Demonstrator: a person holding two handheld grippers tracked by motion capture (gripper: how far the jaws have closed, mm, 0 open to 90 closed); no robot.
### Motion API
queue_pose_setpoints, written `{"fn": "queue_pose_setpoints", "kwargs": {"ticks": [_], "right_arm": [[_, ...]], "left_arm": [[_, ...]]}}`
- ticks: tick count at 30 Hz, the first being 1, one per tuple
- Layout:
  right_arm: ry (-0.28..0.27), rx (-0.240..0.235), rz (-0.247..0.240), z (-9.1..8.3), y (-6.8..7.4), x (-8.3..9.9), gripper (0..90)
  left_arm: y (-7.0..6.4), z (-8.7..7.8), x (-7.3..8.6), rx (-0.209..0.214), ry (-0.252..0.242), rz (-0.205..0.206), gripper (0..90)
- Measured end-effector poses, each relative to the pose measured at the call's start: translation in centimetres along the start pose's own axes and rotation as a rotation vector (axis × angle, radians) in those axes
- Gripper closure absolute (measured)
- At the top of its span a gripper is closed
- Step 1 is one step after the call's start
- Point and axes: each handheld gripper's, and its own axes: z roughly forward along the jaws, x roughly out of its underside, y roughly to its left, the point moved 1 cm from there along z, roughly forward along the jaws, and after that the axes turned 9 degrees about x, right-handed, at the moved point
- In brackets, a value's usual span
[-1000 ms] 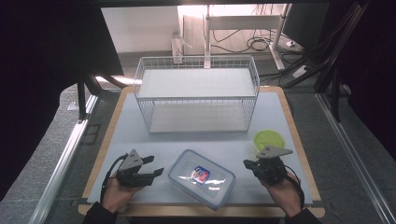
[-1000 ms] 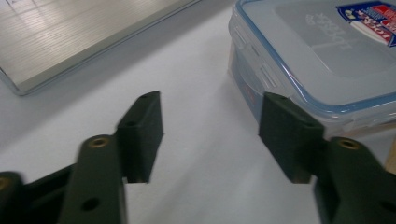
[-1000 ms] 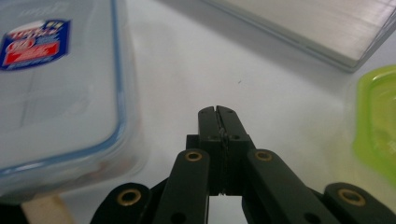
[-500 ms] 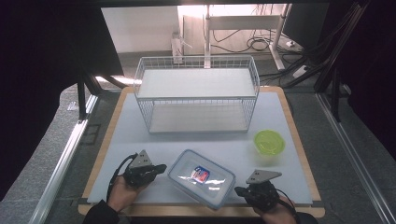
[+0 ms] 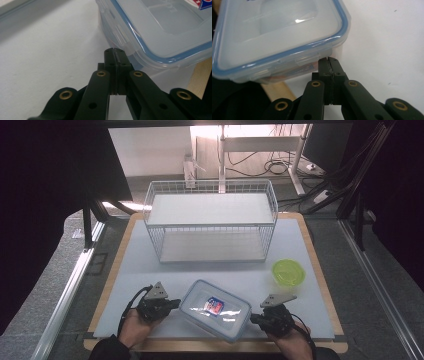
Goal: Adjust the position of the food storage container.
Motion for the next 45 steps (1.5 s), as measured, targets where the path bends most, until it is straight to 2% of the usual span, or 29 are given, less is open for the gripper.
{"fn": "queue_pose_setpoints", "kwargs": {"ticks": [3, 8, 17, 18, 22, 23, 26, 28, 29, 31, 32, 34, 36, 38, 39, 41, 42, 43, 44, 45], "right_arm": [[0.0, 0.02, 0.005, 0.4, -0.5, -0.6, 90.0], [0.006, 0.042, 0.008, 1.7, -1.5, -1.9, 90.0], [0.009, 0.083, 0.007, 3.7, -2.6, -4.1, 90.0], [0.012, 0.094, 0.004, 4.3, -2.9, -4.7, 90.0], [0.013, 0.108, 0.001, 4.9, -3.4, -5.5, 90.0], [0.013, 0.125, -0.008, 5.3, -3.6, -5.9, 90.0], [0.016, 0.12, -0.016, 5.4, -3.9, -6.1, 90.0], [0.008, 0.12, -0.036, 5.2, -3.9, -6.0, 90.0], [0.002, 0.123, -0.044, 5.0, -3.9, -6.0, 88.8], [-0.01, 0.134, -0.062, 4.4, -4.0, -5.9, 81.9], [-0.016, 0.137, -0.06, 4.1, -4.1, -5.8, 77.7], [-0.021, 0.134, -0.056, 3.6, -4.3, -5.6, 70.4], [-0.019, 0.127, -0.06, 3.5, -4.5, -5.5, 67.7], [-0.02, 0.123, -0.067, 3.0, -4.6, -5.2, 60.7], [-0.02, 0.123, -0.067, 3.0, -4.6, -5.2, 60.7], [-0.038, 0.13, -0.072, 2.4, -4.7, -5.1, 53.1], [-0.038, 0.13, -0.072, 2.4, -4.7, -5.1, 53.1], [-0.052, 0.135, -0.066, 1.9, -4.7, -5.0, 47.5], [-0.052, 0.135, -0.066, 1.9, -4.7, -5.0, 47.5], [-0.065, 0.136, -0.069, 1.7, -4.7, -4.9, 44.5]], "left_arm": [[-0.3, 0.2, 0.0, -0.011, 0.012, 0.003, 90.0], [-0.2, 0.1, 0.0, -0.021, 0.007, -0.023, 90.0], [0.1, 0.2, -0.3, -0.067, -0.002, -0.058, 90.0], [0.2, 0.2, -0.4, -0.071, -0.003, -0.057, 90.0], [0.4, 0.4, -0.8, -0.097, -0.002, -0.064, 90.0], [0.4, 0.5, -0.8, -0.102, -0.003, -0.063, 90.0], [0.6, 0.5, -0.9, -0.093, -0.017, -0.078, 90.0], [0.6, 0.2, -0.9, -0.095, -0.028, -0.072, 89.6], [0.6, 0.2, -0.9, -0.095, -0.028, -0.072, 87.2], [0.8, -0.4, -0.7, -0.13, -0.041, -0.06, 80.2], [0.8, -0.4, -0.7, -0.13, -0.041, -0.06, 76.8], [1.2, -1.0, -0.4, -0.166, -0.043, -0.057, 70.0], [1.4, -1.2, -0.2, -0.174, -0.042, -0.057, 66.8], [1.5, -1.5, -0.1, -0.184, -0.049, -0.059, 55.6], [1.6, -1.7, 0.0, -0.186, -0.055, -0.059, 55.6], [1.8, -2.1, 0.2, -0.183, -0.072, -0.056, 42.9], [1.8, -2.3, 0.3, -0.18, -0.081, -0.058, 42.9], [1.9, -2.4, 0.3, -0.171, -0.085, -0.056, 35.1], [1.9, -2.5, 0.4, -0.166, -0.094, -0.052, 35.1], [2.0, -2.5, 0.5, -0.162, -0.094, -0.043, 29.2]]}}
